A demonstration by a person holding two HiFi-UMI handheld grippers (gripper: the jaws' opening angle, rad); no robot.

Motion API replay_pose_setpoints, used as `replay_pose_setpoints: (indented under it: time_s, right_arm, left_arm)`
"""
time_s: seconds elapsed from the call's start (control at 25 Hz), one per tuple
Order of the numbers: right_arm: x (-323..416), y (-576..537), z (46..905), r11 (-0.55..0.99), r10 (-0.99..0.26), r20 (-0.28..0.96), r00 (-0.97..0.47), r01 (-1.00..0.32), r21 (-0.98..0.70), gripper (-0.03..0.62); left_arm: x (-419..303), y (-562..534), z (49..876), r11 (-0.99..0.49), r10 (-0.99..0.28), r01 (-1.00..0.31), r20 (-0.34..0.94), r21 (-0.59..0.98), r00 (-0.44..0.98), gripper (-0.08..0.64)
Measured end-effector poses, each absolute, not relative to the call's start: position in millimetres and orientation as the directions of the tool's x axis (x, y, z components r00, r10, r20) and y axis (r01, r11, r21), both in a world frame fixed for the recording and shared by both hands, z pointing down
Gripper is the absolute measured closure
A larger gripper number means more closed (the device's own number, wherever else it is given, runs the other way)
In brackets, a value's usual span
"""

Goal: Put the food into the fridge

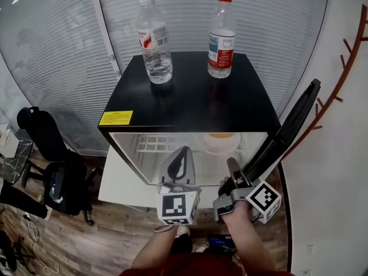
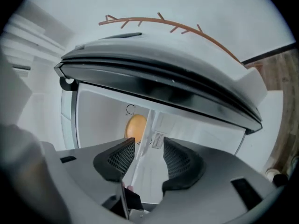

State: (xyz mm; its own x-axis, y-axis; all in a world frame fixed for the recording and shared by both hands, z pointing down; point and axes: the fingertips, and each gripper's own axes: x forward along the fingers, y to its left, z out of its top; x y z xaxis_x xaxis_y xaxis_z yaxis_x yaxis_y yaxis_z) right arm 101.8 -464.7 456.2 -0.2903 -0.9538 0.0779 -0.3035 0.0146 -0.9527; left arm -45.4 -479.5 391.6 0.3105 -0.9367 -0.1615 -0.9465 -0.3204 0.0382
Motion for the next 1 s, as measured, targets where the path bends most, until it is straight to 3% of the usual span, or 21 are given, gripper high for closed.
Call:
replay_pose_setpoints:
  time_s: [0.2, 0.32, 0.6, 0.88, 1.0]
  right_arm:
    - [109, -455, 428, 0.127, -0.964, 0.011, -0.267, -0.494, -0.86, 0.412]
    - [114, -448, 407, 0.177, -0.969, -0.028, -0.244, -0.614, -0.769, 0.451]
    - [101, -446, 362, 0.326, -0.943, -0.088, -0.321, -0.833, -0.446, 0.517]
    - [87, -449, 352, 0.366, -0.929, -0.086, -0.36, -0.929, -0.058, 0.552]
    - [86, -448, 353, 0.327, -0.937, -0.12, -0.328, -0.945, 0.029, 0.554]
  left_arm:
    - [-39, -474, 387, -0.332, -0.932, -0.943, -0.168, 0.031, 0.322, 0.532]
    - [-36, -473, 387, -0.336, -0.93, -0.941, -0.167, 0.032, 0.326, 0.532]
    - [-30, -472, 385, -0.341, -0.928, -0.94, -0.167, 0.03, 0.332, 0.532]
    - [-31, -473, 388, -0.336, -0.931, -0.942, -0.157, 0.018, 0.329, 0.532]
    - [-34, -472, 388, -0.329, -0.934, -0.944, -0.156, 0.017, 0.323, 0.532]
